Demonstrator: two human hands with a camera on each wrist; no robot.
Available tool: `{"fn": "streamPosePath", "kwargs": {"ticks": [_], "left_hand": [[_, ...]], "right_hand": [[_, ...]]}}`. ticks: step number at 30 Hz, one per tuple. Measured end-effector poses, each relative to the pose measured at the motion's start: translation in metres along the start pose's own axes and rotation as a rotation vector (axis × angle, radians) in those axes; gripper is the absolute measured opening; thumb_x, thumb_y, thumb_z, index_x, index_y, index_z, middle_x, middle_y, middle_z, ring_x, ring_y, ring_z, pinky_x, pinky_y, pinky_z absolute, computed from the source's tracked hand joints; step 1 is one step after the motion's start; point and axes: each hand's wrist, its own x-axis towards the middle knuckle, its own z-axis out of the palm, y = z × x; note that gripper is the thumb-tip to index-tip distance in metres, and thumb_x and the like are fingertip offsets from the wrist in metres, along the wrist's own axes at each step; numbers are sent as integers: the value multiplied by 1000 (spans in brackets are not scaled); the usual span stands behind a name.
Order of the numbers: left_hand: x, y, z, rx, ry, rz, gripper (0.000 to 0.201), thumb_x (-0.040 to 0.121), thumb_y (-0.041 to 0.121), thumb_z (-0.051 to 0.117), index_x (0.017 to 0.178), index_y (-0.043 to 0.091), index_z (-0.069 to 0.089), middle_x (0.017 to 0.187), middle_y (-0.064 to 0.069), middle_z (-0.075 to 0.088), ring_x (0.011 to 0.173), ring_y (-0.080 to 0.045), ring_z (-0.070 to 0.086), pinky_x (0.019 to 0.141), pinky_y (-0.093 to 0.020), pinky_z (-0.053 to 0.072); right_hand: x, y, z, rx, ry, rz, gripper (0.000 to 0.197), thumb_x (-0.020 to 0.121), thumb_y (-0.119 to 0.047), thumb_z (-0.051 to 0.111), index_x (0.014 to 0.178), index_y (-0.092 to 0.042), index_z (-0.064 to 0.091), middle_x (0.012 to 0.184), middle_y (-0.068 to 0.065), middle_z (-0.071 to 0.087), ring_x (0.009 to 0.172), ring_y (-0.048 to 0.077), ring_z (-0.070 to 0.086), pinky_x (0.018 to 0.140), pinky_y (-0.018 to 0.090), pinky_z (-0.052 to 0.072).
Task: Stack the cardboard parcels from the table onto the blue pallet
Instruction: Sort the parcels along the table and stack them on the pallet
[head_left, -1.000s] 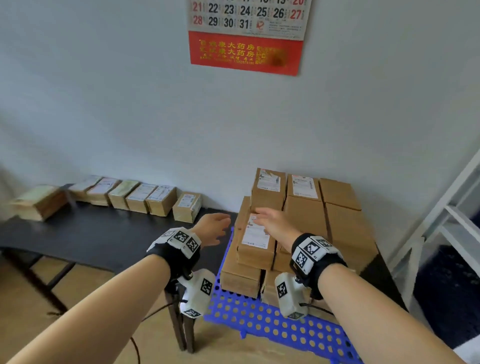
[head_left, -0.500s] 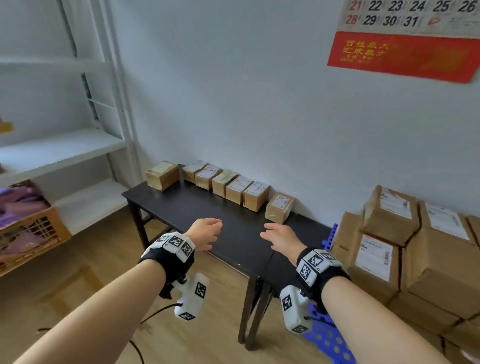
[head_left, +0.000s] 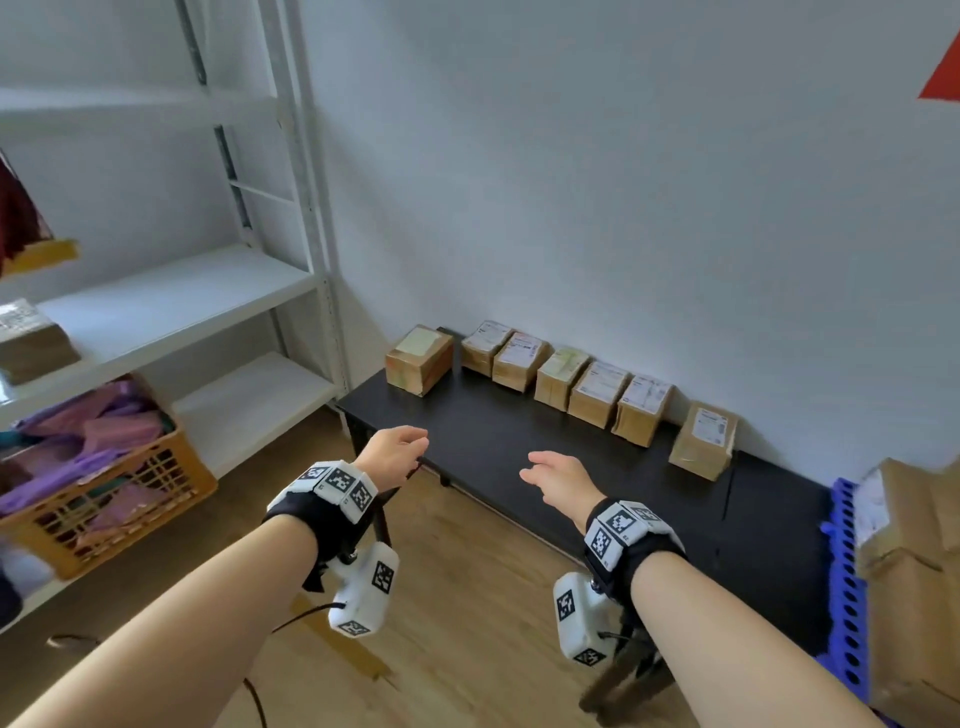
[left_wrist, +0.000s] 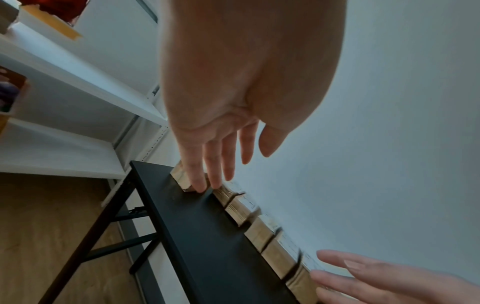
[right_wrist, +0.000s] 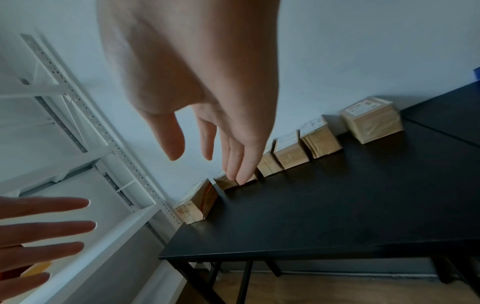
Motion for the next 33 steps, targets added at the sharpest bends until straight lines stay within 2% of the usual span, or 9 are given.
{"fn": "streamPosePath", "kwargs": {"ticks": [3, 7, 11, 16, 23, 26, 28, 31, 33], "left_hand": [[31, -14, -29, 1, 9, -1, 38, 98, 19, 44, 136, 12, 45, 132, -11, 52, 121, -24, 52, 81, -26, 45], [80, -31, -55, 1, 39, -13, 37, 98, 18, 45, 135, 11, 47, 129, -11, 55, 110, -19, 56, 66, -18, 46], [135, -41, -77, -30, 44, -64, 38, 98, 17, 45, 135, 11, 47, 129, -10, 54, 116, -23, 54, 88, -31, 47], [209, -43, -104, -2, 47, -144, 37, 97, 16, 45, 134, 12, 48, 129, -9, 54, 120, -24, 53, 95, -35, 45], [300, -35, -135, 66, 106, -138, 34, 97, 16, 46, 130, 11, 53, 117, -8, 59, 104, -19, 58, 86, -29, 49], [332, -36, -143, 48, 68, -160, 33, 97, 16, 45, 129, 12, 53, 105, -6, 58, 92, -17, 57, 69, -23, 49], [355, -38, -148, 44, 40, -167, 33, 98, 16, 44, 129, 13, 53, 104, -5, 56, 90, -17, 55, 64, -19, 47], [390, -42, -152, 20, -6, -178, 33, 98, 14, 44, 130, 11, 52, 104, -7, 55, 85, -16, 54, 64, -20, 45], [410, -42, -154, 26, -59, -171, 35, 97, 14, 44, 131, 11, 51, 111, -9, 57, 94, -17, 54, 70, -24, 47]], "right_hand": [[30, -18, 24, -8, -13, 10, 47, 92, -13, 56, 137, -4, 46, 141, 12, 46, 130, 25, 44, 110, 40, 35], [79, -37, 50, -26, -31, 22, 46, 92, -14, 56, 137, -6, 46, 141, 12, 45, 130, 26, 44, 111, 42, 35], [140, -54, 72, -2, -54, 34, 47, 92, -15, 57, 137, -7, 47, 142, 11, 46, 131, 25, 43, 111, 42, 34], [215, -72, 94, 35, -78, 81, 47, 92, -16, 56, 137, -9, 47, 141, 10, 46, 130, 25, 44, 111, 42, 35], [302, -100, 114, 44, -77, 126, 46, 92, -12, 54, 137, -6, 47, 142, 12, 45, 131, 25, 43, 111, 41, 34], [328, -110, 125, 47, -55, 151, 47, 93, -12, 54, 138, -7, 45, 144, 11, 44, 132, 26, 42, 111, 42, 34], [344, -114, 134, 47, -60, 179, 48, 93, -13, 54, 140, -8, 43, 145, 11, 43, 133, 27, 41, 111, 43, 34], [364, -116, 146, 80, -40, 238, 51, 93, -13, 55, 142, -9, 39, 145, 13, 42, 133, 27, 41, 111, 42, 35], [375, -117, 153, 112, -10, 275, 55, 92, -13, 56, 143, -10, 36, 146, 15, 41, 133, 28, 41, 111, 42, 35]]}}
